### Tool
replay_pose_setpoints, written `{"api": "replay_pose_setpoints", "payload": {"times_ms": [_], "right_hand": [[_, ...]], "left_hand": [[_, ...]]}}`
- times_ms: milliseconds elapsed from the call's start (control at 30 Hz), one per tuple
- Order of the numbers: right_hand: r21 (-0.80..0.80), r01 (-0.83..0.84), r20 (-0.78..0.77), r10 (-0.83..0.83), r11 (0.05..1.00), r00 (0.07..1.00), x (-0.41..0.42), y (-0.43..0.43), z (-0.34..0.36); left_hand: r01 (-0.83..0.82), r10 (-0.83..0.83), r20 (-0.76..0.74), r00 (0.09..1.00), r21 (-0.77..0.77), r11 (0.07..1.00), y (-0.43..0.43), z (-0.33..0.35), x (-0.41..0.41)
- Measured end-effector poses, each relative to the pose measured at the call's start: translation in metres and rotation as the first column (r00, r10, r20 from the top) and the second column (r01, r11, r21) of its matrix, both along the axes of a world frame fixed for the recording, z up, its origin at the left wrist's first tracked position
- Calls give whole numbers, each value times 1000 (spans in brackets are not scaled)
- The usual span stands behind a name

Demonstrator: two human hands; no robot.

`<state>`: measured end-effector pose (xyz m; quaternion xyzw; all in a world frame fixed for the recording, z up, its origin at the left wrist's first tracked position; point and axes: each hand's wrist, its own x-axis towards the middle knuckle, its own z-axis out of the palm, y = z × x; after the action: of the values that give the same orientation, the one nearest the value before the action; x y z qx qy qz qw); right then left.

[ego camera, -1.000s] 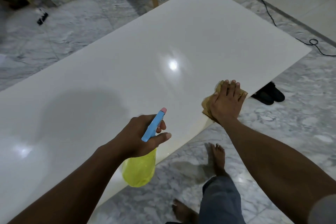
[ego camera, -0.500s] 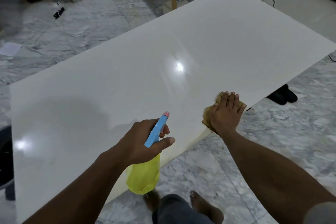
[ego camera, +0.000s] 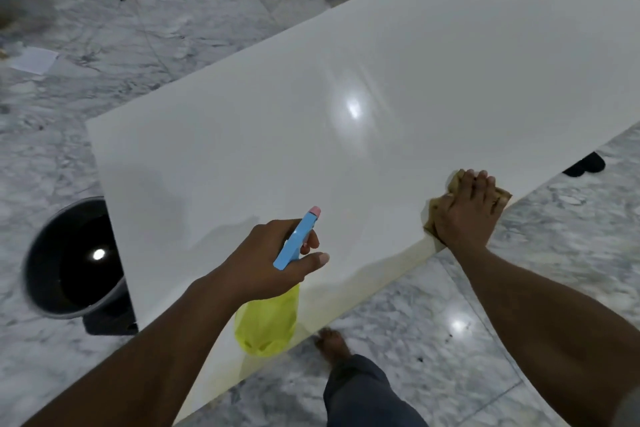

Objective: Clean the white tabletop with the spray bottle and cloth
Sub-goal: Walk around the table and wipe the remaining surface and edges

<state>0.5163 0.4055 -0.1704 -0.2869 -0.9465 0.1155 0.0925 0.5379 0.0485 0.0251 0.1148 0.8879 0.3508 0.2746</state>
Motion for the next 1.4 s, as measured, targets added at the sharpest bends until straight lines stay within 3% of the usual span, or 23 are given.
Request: {"api": "replay_pose_setpoints", "payload": {"times_ms": [400, 700, 1033, 1400], "right_hand": [[-32, 53, 16, -52, 998, 999, 59, -144, -6], [-76, 116, -10, -117, 990, 993, 125, -311, -5], [-142, 168, -3, -170, 976, 985, 185, -479, -3], [-190, 188, -12, -194, 963, 981, 210, -544, 3]], "left_hand": [[52, -53, 11, 999, 17, 998, -97, -5, 36], [103, -103, -5, 995, 33, 994, -229, -16, 99], [36, -32, -43, 999, 80, 996, -359, -21, 143], [50, -46, -42, 998, 111, 993, -389, -38, 147]]}}
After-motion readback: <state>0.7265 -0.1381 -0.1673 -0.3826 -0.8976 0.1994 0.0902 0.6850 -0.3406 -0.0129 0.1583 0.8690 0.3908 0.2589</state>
